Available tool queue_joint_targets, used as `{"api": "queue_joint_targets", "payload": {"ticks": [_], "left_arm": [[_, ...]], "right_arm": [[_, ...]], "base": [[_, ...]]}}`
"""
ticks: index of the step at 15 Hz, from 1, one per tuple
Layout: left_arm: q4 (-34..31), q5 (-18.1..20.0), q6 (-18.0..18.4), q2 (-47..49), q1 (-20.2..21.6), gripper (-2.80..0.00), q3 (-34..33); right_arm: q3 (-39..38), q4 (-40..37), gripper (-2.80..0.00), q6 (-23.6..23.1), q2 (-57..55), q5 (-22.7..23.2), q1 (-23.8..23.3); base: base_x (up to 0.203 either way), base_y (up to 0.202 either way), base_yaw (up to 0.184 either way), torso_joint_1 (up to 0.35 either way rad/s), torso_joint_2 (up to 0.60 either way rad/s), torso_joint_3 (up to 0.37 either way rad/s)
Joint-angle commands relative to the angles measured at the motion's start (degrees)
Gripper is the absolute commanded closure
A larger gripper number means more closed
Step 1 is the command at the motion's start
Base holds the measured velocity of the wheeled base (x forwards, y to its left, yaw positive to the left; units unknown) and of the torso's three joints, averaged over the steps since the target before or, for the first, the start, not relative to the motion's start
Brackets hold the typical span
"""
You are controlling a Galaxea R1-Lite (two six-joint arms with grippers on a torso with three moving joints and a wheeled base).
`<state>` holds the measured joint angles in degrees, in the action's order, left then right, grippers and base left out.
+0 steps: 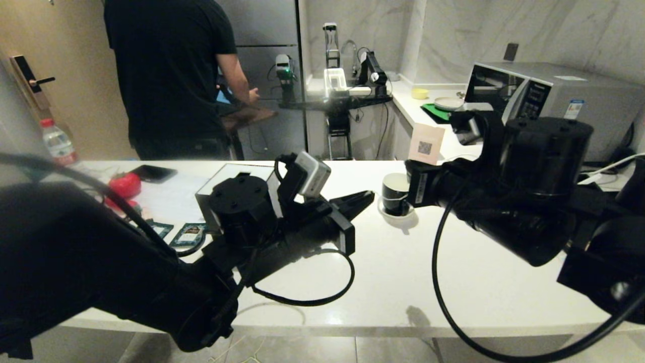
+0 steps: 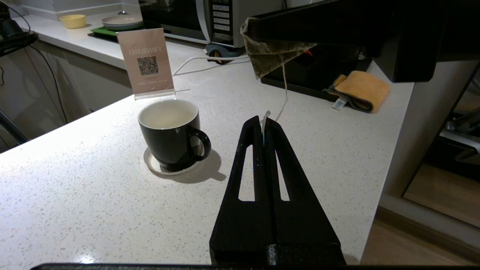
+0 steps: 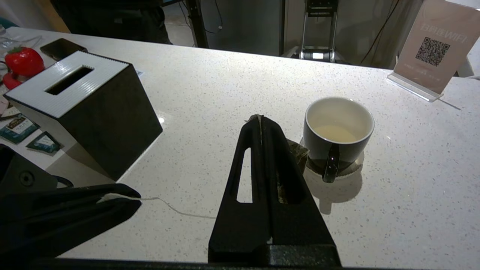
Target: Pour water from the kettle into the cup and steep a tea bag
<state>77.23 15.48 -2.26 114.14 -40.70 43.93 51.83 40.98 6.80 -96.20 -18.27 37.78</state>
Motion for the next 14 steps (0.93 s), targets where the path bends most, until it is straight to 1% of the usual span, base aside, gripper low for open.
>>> {"api": "queue_joint_targets", "payload": {"ticks": [1,8,9,14], "left_arm": [[0.5,0.1,0.0,0.0,0.0,0.00,0.0],[0.5,0.1,0.0,-0.1,0.0,0.00,-0.1],[0.5,0.1,0.1,-0.1,0.0,0.00,-0.1],[0.5,0.1,0.1,-0.2,-0.1,0.00,-0.5]], "right_arm": [[-1.2,1.1,0.00,0.1,-0.1,-0.1,0.0],[-2.0,1.1,0.00,0.1,-0.1,-0.2,0.0],[-2.0,1.1,-2.80,0.1,-0.1,-0.2,0.0],[-2.2,1.1,-2.80,0.1,0.1,-0.1,0.0]], "base": [[0.000,0.000,0.000,0.000,0.00,0.000],[0.000,0.000,0.000,0.000,0.00,0.000],[0.000,0.000,0.000,0.000,0.00,0.000],[0.000,0.000,0.000,0.000,0.00,0.000]]}}
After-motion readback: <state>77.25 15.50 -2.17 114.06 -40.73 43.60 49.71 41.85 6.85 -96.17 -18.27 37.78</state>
